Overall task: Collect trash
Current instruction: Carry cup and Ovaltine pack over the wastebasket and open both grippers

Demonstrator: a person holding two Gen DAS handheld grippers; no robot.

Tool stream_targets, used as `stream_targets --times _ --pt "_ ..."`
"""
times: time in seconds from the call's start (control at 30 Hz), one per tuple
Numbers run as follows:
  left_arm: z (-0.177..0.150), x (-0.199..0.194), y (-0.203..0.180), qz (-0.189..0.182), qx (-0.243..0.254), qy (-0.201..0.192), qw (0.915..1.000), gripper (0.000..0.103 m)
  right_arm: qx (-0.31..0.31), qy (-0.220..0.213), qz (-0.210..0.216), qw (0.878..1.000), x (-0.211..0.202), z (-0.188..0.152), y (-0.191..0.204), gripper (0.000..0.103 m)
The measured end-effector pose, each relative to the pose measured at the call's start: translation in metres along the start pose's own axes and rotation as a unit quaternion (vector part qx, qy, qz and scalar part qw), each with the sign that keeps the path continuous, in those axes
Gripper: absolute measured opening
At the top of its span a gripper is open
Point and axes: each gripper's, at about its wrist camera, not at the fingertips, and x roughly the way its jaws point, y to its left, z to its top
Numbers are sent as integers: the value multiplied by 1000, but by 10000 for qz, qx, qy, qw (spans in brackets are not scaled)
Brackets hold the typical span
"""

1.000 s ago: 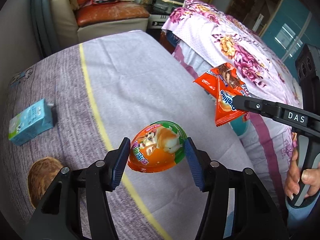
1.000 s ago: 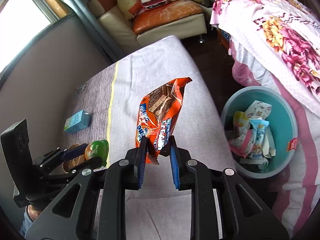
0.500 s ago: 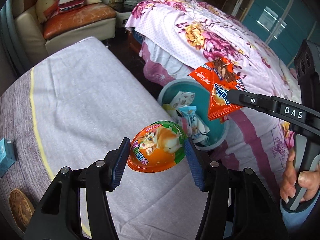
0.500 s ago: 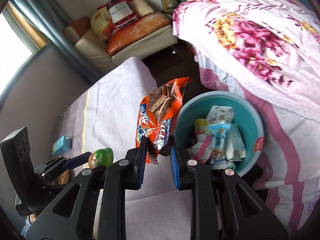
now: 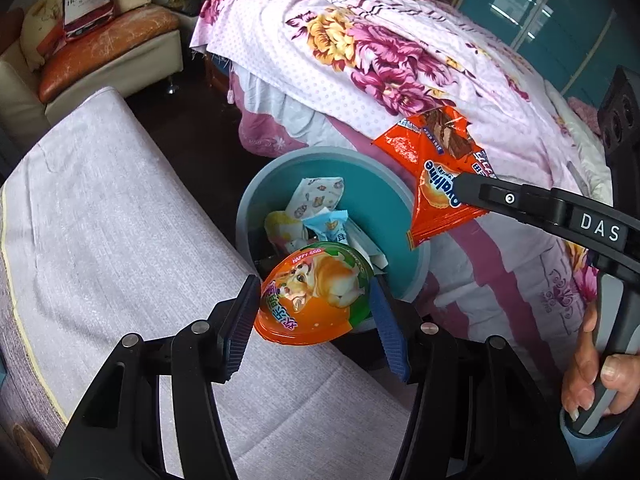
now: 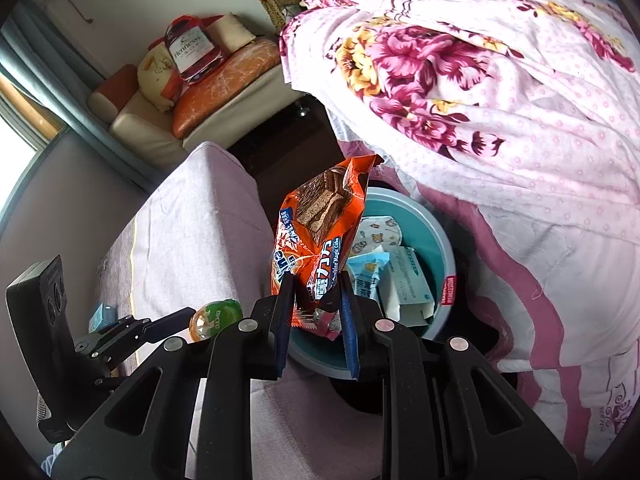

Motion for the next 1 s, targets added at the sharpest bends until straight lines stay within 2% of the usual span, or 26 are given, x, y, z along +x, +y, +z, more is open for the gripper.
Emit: stream_targets --times 0.73,0.77,0.87,1.0 --pt "21 47 -10 -85 -32 249 9997 59 108 136 -251 9995 16 12 -20 21" --pt "21 48 -10 -88 -46 258 9996 60 112 142 -262 9995 16 12 -20 21" --pt "20 48 -8 -41 -89 227 9997 78 128 179 -278 9994 19 12 -21 21" --pt "19 46 0 -58 -209 202 9996 79 110 222 -272 9993 23 12 -19 21"
